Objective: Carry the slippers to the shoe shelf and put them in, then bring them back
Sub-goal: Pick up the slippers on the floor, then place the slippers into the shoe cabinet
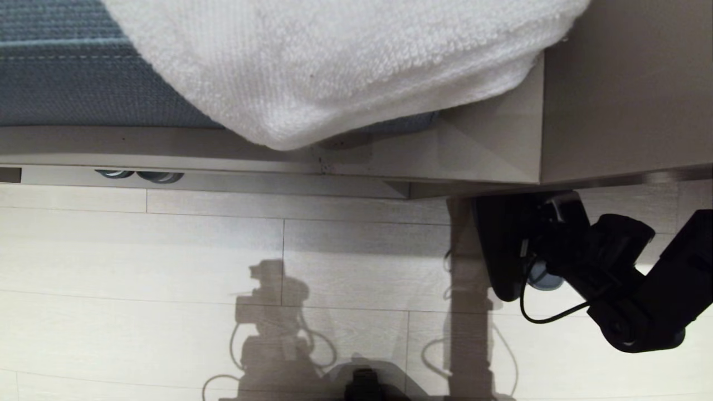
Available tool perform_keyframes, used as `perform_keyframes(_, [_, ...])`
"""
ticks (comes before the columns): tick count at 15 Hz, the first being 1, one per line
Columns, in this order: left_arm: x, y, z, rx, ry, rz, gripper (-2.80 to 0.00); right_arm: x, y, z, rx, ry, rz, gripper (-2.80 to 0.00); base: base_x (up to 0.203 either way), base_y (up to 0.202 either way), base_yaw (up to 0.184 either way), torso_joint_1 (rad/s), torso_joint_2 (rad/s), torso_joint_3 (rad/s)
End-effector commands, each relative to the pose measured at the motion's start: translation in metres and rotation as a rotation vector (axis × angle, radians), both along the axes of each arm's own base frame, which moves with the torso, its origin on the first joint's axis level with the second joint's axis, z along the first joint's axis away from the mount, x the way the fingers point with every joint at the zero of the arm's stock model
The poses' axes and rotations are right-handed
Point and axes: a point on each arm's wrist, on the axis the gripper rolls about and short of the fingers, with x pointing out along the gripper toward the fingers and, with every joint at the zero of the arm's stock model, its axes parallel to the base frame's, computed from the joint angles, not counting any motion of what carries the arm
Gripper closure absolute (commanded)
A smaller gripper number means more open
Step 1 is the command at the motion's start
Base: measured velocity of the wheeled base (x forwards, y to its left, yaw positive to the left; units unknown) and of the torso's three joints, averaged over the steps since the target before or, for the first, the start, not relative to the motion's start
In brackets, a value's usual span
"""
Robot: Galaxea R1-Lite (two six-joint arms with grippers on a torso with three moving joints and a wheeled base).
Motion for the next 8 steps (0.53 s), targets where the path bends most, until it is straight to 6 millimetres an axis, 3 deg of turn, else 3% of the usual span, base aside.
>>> perform_keyframes(1, [0.0,0.0,0.0,-0.001,-0.001,0.001,0.0,-0.028,0.0,0.023,-0.002,-0.029,0.002,0.0,0.0,0.0,0.0,0.0,0.0,0.0])
perform_keyframes(8, [0.0,0.0,0.0,0.001,-0.001,0.001,0.0,-0.115,0.003,0.034,0.036,0.054,0.065,0.0,0.0,0.0,0.0,0.0,0.0,0.0])
